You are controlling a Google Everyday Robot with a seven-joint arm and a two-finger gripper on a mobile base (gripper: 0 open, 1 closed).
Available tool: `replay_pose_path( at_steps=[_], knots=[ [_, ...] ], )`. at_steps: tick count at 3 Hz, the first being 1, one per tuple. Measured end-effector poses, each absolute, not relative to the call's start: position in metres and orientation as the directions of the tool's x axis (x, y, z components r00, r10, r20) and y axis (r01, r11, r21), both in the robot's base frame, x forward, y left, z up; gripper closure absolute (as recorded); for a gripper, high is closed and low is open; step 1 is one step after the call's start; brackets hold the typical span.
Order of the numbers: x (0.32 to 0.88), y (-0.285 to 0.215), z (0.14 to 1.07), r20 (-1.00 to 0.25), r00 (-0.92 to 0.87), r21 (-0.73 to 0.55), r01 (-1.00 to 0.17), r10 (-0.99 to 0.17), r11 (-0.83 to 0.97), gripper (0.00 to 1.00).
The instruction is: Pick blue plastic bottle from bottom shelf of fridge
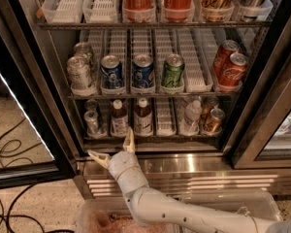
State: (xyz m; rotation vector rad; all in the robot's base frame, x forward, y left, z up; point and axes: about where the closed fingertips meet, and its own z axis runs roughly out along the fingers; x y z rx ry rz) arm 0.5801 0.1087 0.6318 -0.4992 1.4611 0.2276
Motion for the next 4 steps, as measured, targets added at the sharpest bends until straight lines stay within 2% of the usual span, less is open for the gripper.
replay_pose_path(
  at_steps=[2, 4],
  knots=[
    [0.567, 0.102, 0.63, -0.985, 0.103, -0.17, -0.416, -0.139, 0.893, 0.09],
    [0.578, 0.103, 0.635, -0.981, 0.137, -0.181, -0.393, -0.138, 0.901, 0.09]
  ],
)
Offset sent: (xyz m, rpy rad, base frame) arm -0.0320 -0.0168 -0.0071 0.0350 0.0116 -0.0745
